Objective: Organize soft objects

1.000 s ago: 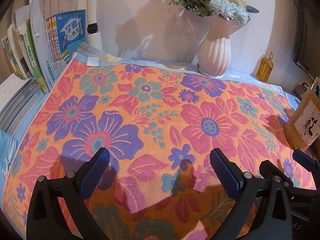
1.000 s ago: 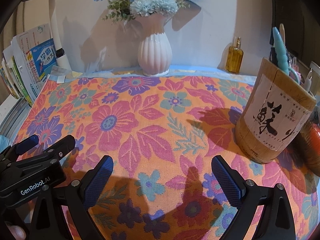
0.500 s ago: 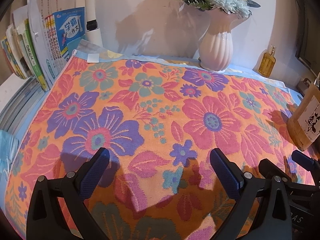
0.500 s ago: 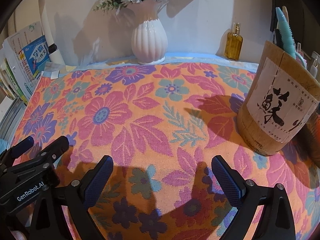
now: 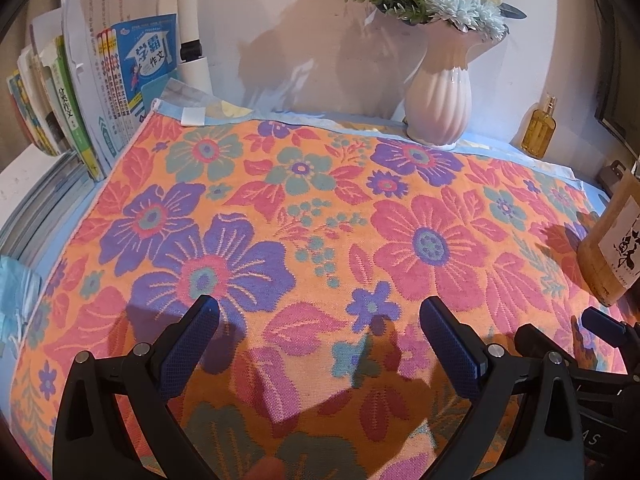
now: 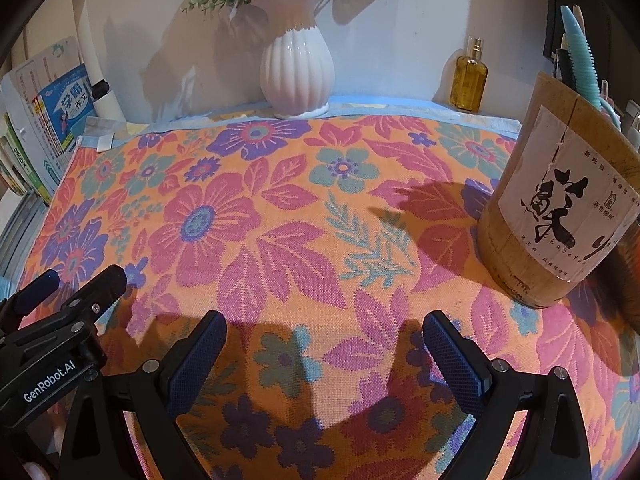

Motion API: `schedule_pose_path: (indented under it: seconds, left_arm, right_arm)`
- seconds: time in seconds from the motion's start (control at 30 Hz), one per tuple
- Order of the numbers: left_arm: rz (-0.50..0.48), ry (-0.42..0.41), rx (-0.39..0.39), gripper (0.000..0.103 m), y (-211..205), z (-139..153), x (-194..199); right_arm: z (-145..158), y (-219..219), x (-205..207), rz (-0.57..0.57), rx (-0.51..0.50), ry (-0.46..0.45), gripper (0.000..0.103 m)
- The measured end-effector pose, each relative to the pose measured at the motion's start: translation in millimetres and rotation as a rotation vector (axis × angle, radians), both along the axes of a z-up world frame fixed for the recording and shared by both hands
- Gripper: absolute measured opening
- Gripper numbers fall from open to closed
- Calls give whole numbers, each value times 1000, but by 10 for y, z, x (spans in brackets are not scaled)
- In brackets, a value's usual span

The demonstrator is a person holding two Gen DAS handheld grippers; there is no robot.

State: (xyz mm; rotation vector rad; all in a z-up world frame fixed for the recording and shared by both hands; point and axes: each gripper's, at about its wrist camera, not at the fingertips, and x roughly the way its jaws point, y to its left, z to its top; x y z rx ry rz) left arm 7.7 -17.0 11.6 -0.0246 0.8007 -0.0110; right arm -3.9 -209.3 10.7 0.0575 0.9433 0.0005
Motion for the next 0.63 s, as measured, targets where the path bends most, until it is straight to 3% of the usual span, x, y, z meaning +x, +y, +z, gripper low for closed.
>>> schedule_pose_path:
  seconds: [0.4,0.63]
  left_arm:
    - [-20,-36,-49,102,59,63,-29]
    - [-40,-109,-28,102,30,128,-94]
  right_arm:
    - [3,29,-9,17,2,2,98]
    - [5,35,-12,18,2,0,98]
